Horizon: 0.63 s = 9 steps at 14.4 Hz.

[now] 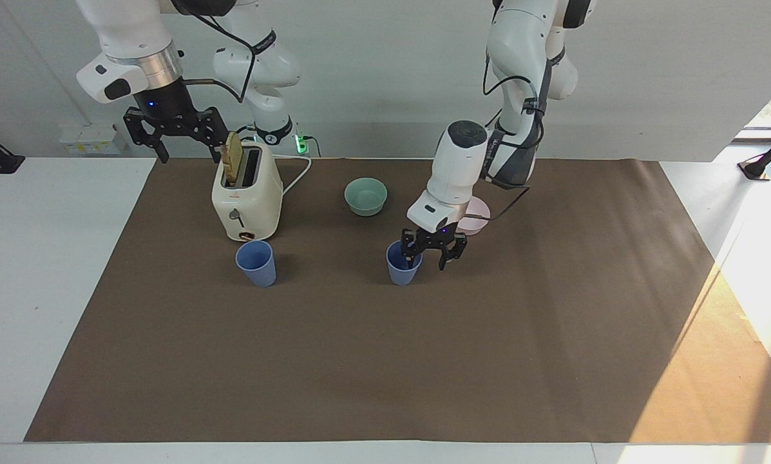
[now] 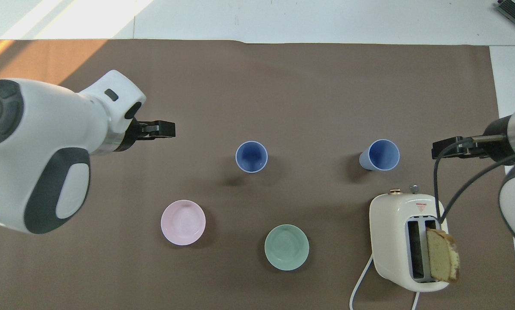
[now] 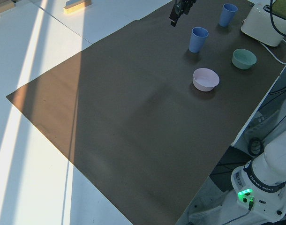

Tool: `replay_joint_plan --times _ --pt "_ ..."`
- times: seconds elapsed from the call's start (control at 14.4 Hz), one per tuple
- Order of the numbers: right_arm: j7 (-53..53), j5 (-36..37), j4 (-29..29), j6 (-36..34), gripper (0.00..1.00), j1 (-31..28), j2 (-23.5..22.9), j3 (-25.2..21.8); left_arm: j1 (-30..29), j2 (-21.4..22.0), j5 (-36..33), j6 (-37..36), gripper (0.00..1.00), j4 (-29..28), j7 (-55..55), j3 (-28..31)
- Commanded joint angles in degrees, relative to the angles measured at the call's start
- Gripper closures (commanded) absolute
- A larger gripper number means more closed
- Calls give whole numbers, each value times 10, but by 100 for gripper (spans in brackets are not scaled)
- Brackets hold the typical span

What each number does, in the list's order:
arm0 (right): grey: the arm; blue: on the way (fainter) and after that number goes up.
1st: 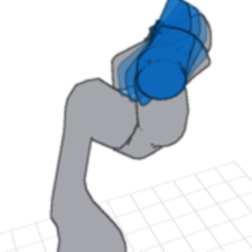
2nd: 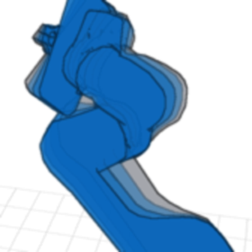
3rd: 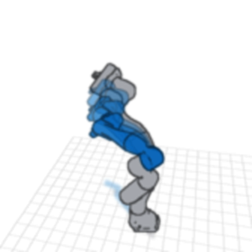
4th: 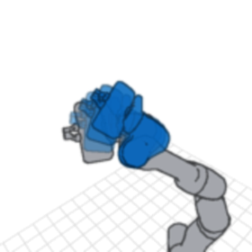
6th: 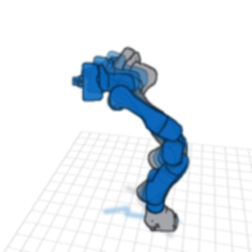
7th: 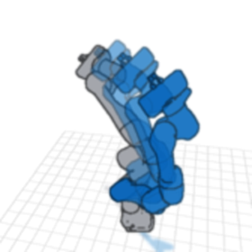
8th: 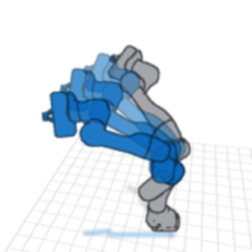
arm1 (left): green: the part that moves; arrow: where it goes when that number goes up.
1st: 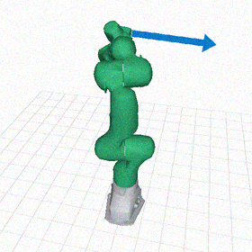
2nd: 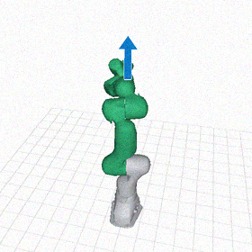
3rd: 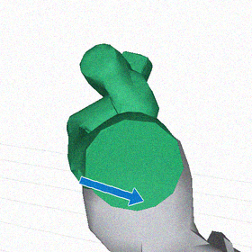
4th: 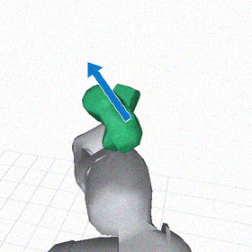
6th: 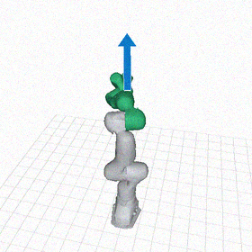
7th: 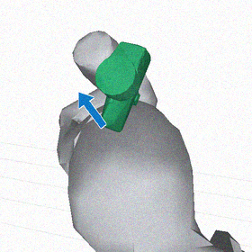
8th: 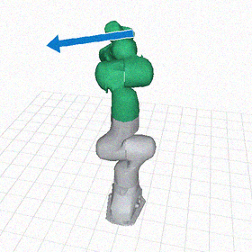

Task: Stack blue cups with both arms
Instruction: 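Open and withdraw the left gripper while the right gripper reaches the other cup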

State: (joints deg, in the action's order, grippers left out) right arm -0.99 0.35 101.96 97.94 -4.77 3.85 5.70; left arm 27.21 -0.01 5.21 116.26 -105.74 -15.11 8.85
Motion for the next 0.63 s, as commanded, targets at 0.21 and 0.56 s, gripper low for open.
replay_joint_plan --times 0.21,0.56 --pt "-5 -10 91 115 0 -2 -43 2 -130 8 -4 -122 0 54 185 -6" --pt "-10 -10 115 179 0 -2 -96 2 -203 8 -5 -189 0 96 270 -6"
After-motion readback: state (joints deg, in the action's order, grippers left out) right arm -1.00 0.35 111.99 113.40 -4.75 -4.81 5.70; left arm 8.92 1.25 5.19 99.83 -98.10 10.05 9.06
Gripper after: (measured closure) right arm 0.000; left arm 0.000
